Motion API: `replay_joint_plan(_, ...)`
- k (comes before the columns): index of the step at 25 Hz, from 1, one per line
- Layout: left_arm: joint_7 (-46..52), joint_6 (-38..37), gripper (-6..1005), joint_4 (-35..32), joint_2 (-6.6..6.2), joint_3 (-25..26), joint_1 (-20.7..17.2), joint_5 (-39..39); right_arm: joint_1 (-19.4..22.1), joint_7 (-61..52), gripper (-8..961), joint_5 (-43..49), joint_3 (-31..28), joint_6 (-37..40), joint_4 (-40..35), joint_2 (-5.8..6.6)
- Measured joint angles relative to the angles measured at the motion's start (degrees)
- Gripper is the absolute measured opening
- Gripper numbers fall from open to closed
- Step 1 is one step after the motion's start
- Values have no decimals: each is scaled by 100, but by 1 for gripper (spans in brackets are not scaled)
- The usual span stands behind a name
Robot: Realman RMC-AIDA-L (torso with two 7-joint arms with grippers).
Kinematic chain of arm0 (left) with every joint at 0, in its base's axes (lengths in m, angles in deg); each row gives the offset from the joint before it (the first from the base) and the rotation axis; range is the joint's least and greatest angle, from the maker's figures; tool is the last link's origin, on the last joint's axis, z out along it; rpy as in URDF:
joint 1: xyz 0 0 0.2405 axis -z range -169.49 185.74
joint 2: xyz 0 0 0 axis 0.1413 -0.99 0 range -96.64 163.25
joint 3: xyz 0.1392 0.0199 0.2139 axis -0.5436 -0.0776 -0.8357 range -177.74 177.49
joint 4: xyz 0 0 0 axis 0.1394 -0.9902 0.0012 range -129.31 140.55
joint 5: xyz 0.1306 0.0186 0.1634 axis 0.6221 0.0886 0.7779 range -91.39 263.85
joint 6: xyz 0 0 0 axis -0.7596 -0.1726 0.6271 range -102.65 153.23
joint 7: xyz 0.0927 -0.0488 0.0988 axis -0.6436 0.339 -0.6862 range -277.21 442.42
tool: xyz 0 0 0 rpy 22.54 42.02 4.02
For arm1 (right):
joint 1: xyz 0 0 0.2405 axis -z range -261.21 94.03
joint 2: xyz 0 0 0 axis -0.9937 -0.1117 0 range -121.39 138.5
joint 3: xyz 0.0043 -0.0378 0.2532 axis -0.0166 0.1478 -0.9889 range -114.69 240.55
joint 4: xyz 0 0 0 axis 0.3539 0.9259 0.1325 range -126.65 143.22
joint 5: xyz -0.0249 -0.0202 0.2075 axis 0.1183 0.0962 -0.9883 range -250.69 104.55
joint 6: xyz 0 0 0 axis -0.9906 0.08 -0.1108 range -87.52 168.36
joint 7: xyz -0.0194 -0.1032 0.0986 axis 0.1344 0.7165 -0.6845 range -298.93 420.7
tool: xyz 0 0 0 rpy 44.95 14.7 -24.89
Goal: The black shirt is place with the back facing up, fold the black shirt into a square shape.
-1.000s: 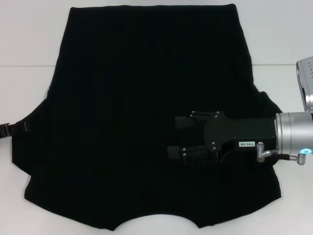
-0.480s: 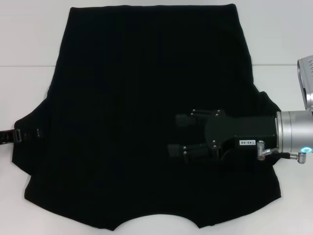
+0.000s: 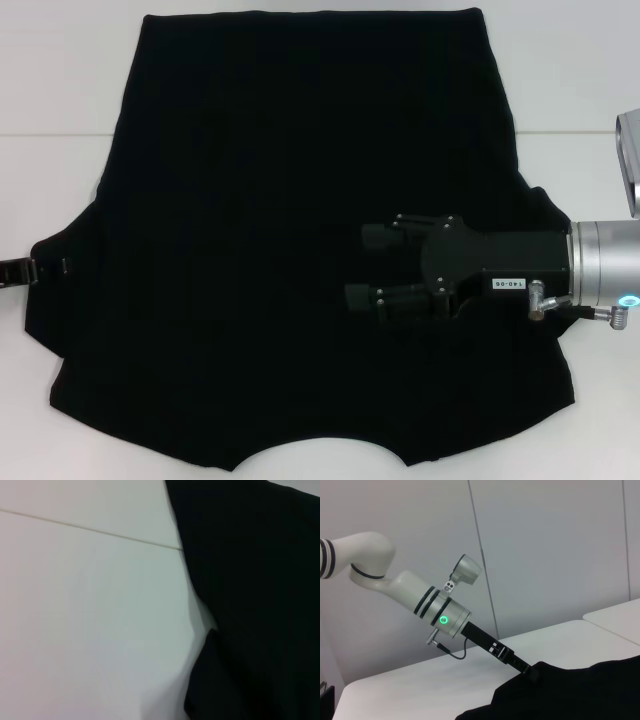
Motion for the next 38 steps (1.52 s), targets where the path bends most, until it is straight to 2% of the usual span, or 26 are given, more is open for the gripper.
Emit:
replay_joint_plan(3,-142,36,747,12,7,0,-19,0,6,12,916,-2,0,0,0,0)
replay_joint_plan(8,-311,46,524,27,23,1,-28,0,10,22,916,-12,0,1,0,0)
replay_joint_plan(11,-310,48,311,28,25,7,-28,-4,19,28,917,-24,0,1,0,0)
replay_joint_plan(16,-308,54,81,18,27,14,-27,-5,39,36,917,-86,-1,0,1,0)
replay_joint_plan(28,-377,155,14,-137,27,72,-123,-46,44,13,917,-209,-197,-26,60,-35)
replay_joint_plan(38,-512,273,14,-294,-26,89,-102,-47,50,12,916,-381,-190,-65,148,-55)
